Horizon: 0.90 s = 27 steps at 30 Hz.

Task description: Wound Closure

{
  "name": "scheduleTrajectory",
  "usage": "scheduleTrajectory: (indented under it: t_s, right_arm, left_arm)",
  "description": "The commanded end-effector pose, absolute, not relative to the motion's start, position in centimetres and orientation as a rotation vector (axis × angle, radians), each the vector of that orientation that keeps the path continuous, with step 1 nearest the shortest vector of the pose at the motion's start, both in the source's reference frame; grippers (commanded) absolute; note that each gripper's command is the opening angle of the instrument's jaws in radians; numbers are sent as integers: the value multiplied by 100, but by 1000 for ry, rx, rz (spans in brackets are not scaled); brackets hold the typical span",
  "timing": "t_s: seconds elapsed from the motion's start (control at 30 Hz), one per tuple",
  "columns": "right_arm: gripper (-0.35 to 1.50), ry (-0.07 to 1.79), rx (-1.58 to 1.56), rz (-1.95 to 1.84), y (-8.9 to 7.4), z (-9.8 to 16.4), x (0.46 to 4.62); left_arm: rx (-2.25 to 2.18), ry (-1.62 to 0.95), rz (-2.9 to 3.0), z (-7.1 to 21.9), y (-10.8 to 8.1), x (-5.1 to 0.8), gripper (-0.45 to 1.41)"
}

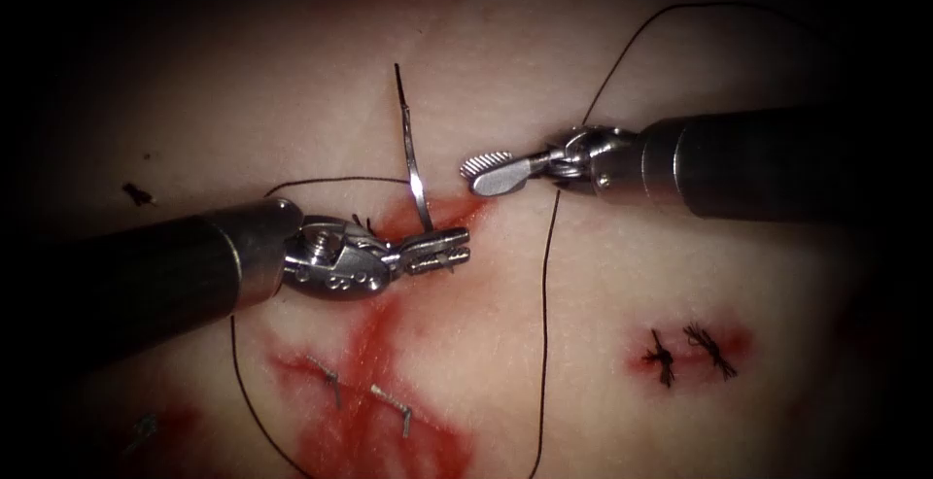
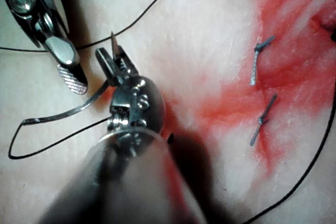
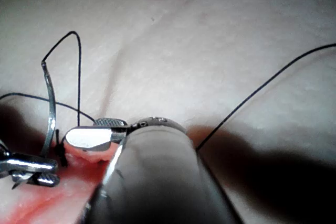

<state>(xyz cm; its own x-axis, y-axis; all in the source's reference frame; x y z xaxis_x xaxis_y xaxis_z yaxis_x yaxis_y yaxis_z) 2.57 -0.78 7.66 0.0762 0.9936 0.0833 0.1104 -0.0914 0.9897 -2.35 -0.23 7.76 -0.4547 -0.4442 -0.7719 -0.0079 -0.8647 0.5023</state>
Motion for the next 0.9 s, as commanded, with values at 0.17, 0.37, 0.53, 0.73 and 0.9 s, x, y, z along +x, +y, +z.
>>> scheduleTrajectory:
  t_s: [0.17, 0.37, 0.53, 0.73, 0.9]
  right_arm:
    - [148, 1217, 1413, 1148, -86, 768, 283]
    - [148, 1273, 1430, 1164, -80, 764, 294]
    - [148, 1276, 1425, 1166, -82, 765, 302]
    - [148, 1279, 1418, 1173, -80, 766, 309]
    - [148, 1282, 1413, 1179, -81, 766, 314]
  left_arm:
    - [1463, -651, -2381, 786, -27, -246, -45]
    - [1467, -649, -2379, 785, -29, -248, -45]
    - [1469, -647, -2378, 784, -30, -249, -45]
    - [1477, -641, -2372, 782, -32, -252, -45]
    - [1477, -637, -2372, 781, -33, -254, -45]
